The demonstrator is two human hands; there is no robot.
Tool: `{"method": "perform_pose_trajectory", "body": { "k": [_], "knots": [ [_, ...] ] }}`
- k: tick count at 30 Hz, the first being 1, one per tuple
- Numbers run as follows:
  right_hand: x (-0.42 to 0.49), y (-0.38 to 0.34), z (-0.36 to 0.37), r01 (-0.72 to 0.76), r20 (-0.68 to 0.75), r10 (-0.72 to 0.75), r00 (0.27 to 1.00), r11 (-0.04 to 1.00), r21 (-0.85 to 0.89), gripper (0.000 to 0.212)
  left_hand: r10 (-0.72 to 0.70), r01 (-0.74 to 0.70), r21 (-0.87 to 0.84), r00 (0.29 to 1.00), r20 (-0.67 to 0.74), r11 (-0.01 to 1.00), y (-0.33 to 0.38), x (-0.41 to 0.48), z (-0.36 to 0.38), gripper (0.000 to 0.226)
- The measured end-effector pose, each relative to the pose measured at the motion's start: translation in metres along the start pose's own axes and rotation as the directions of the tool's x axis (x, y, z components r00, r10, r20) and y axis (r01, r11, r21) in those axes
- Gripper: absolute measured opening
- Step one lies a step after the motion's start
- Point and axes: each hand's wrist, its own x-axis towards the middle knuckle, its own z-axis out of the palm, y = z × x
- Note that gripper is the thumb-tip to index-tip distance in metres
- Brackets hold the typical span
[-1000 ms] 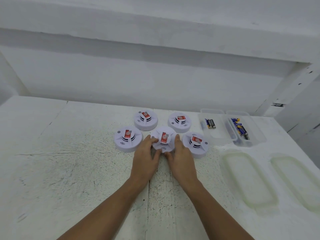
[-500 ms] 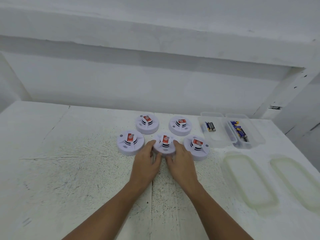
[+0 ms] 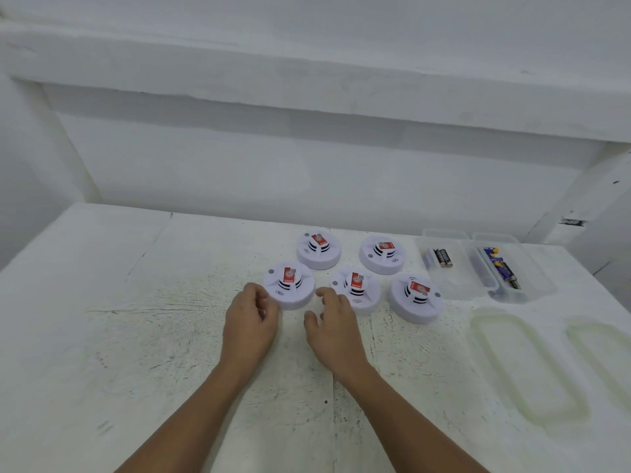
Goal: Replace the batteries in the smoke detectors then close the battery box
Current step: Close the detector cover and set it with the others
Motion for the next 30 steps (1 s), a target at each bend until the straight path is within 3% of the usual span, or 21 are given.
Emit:
{"method": "perform_pose_trajectory", "body": {
  "k": [4, 8, 11, 15, 21, 27, 30],
  "knots": [
    [0.016, -0.018, 0.022, -0.017, -0.014, 0.017, 1.0, 1.0, 0.0, 0.043, -0.091, 0.086, 0.057, 0.991, 0.095, 0.995, -0.005, 0.025, 0.0, 0.024],
    [0.022, -0.031, 0.03, -0.091, -0.034, 0.092, 0.995, 0.996, 0.025, 0.035, -0.12, 0.096, 0.114, 0.967, 0.226, 0.989, -0.009, 0.041, 0.002, 0.023],
    [0.019, -0.033, 0.027, -0.128, -0.036, 0.134, 0.99, 0.984, 0.127, 0.037, -0.107, 0.106, 0.016, 0.966, 0.236, 0.994, -0.005, 0.037, -0.006, 0.021],
    [0.005, -0.03, 0.016, -0.13, -0.029, 0.148, 0.989, 0.932, 0.339, 0.043, -0.069, 0.104, -0.213, 0.984, 0.163, 0.972, -0.007, 0.018, -0.014, 0.036],
    [-0.01, -0.02, 0.007, -0.18, -0.034, 0.286, 0.958, 0.688, 0.703, 0.033, 0.047, -0.018, -0.329, 0.996, 0.081, 0.944, -0.007, -0.008, -0.017, 0.038],
    [-0.027, -0.003, -0.02, -0.177, -0.022, 0.335, 0.942, 0.551, 0.816, 0.021, 0.077, 0.013, -0.41, 0.977, 0.2, 0.912, 0.004, -0.031, -0.008, 0.055],
    [-0.036, 0.012, -0.037, -0.172, -0.064, 0.326, 0.943, 0.644, 0.745, 0.016, 0.123, 0.036, -0.467, 0.945, 0.304, 0.883, 0.014, -0.046, 0.003, 0.059]
  ]
}}
